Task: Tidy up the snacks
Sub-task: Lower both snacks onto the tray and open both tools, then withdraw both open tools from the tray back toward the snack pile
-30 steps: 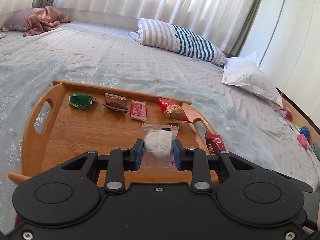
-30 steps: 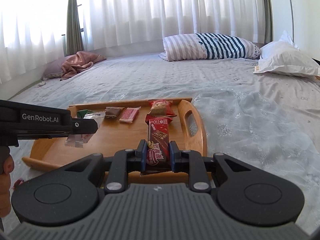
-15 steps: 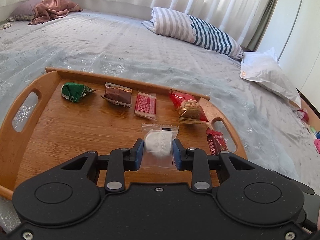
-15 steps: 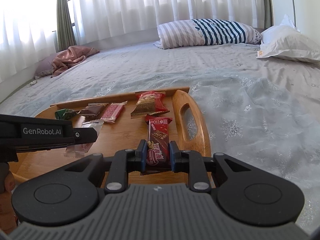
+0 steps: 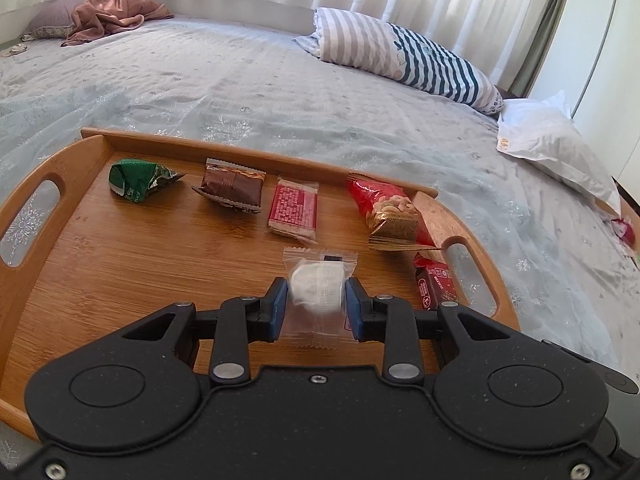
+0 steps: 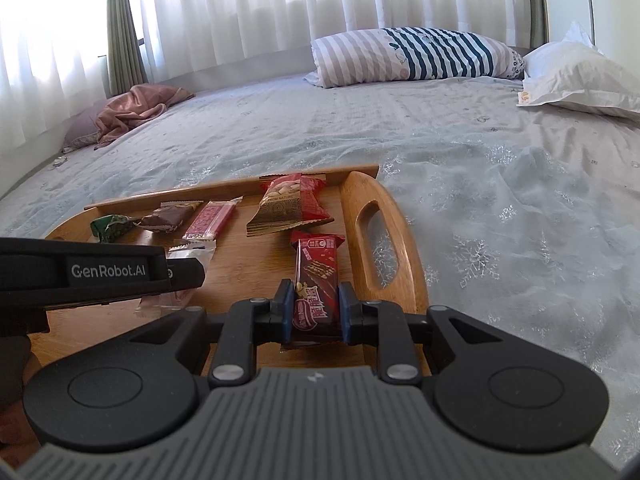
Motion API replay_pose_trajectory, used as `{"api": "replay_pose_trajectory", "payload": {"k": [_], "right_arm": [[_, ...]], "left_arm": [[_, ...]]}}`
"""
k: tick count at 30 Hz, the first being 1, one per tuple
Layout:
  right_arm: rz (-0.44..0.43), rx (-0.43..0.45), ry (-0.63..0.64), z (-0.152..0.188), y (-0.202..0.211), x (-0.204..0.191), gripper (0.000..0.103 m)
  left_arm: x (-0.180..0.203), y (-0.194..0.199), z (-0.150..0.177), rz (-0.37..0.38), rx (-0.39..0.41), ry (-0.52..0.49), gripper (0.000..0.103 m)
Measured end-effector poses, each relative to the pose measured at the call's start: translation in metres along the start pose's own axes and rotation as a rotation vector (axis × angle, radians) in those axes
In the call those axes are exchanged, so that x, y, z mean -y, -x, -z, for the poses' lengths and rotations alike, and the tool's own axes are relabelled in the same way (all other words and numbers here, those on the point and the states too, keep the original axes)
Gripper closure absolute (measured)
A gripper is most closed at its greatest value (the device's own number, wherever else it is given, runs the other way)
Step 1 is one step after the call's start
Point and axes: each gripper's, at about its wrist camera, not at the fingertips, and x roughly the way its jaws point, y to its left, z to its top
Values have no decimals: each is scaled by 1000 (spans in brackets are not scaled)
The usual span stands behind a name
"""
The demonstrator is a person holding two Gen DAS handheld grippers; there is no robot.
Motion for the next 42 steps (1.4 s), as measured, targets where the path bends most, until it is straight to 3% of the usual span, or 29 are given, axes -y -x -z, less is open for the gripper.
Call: {"api": "replay_pose_trajectory", "payload": {"k": [19, 30, 33, 36, 42], "right_arm": [[1, 7, 14, 0, -2, -2, 76], [-12, 43, 15, -5, 12, -3, 67], [-14, 55, 19, -4, 22, -3, 66], [-18, 62, 24, -1, 32, -3, 53], [-40, 67, 22, 11, 55, -3, 45]], "left_arm": [[3, -6, 0, -14, 5, -24, 72], [0, 12, -3, 23, 23, -34, 27], [-4, 25, -3, 45, 33, -32, 19], [-9, 39, -1, 58, 36, -41, 15], [-18, 75, 14, 59, 65, -93, 8]]}}
